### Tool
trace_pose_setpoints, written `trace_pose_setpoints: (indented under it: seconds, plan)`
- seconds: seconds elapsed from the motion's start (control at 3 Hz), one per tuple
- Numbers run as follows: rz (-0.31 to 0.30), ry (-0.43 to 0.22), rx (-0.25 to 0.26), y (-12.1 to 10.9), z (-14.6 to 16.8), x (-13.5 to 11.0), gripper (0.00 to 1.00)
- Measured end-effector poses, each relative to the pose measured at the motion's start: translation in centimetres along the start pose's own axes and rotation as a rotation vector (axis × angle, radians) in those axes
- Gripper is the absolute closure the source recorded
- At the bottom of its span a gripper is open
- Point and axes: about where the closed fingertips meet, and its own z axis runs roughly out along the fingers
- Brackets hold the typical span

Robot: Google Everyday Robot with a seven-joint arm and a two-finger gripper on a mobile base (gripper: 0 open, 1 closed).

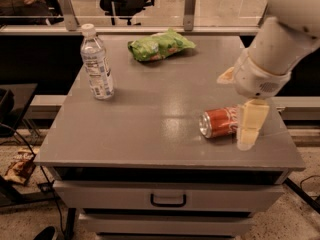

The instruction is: Place coke can upright

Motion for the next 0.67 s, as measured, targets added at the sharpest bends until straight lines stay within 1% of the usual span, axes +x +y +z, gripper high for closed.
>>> trace_pose_setpoints:
  seconds: [0.33, 0.67]
  plan:
    - [-0.055, 0.028, -0.033, -0.56, 2.1, 0.56, 0.0]
    - [-0.096, 0.058, -0.055, -0.65, 2.99, 1.51, 0.0]
